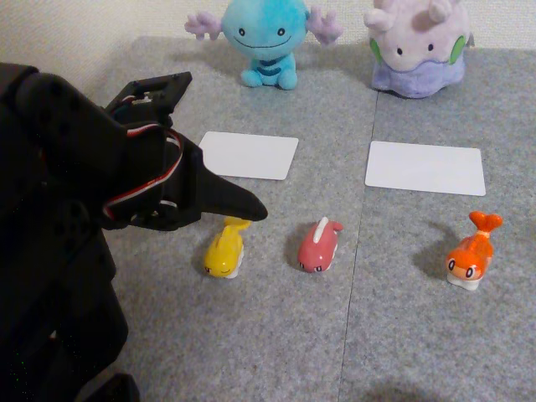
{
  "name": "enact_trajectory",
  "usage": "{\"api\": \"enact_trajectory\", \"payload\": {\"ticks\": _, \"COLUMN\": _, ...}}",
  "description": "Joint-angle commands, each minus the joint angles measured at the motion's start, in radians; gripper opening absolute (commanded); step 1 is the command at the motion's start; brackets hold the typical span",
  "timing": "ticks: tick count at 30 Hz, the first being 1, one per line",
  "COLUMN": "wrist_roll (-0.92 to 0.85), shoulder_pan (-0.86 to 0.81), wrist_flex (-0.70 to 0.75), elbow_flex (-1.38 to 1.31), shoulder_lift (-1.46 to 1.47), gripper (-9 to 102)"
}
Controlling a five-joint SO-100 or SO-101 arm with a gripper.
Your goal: Wooper wants to eat egg sudhi, and Goomy wants to eat shrimp sushi
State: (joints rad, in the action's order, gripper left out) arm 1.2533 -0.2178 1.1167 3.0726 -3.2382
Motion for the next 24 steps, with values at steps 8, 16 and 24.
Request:
{"api": "enact_trajectory", "payload": {"ticks": 8, "wrist_roll": 0.005, "shoulder_pan": -0.005, "wrist_flex": 0.006, "elbow_flex": 0.014, "shoulder_lift": -0.086, "gripper": 36}}
{"api": "enact_trajectory", "payload": {"ticks": 16, "wrist_roll": 0.003, "shoulder_pan": -0.003, "wrist_flex": -0.018, "elbow_flex": 0.014, "shoulder_lift": -0.086, "gripper": 36}}
{"api": "enact_trajectory", "payload": {"ticks": 24, "wrist_roll": 0.005, "shoulder_pan": 0.009, "wrist_flex": -0.091, "elbow_flex": 0.009, "shoulder_lift": -0.084, "gripper": 36}}
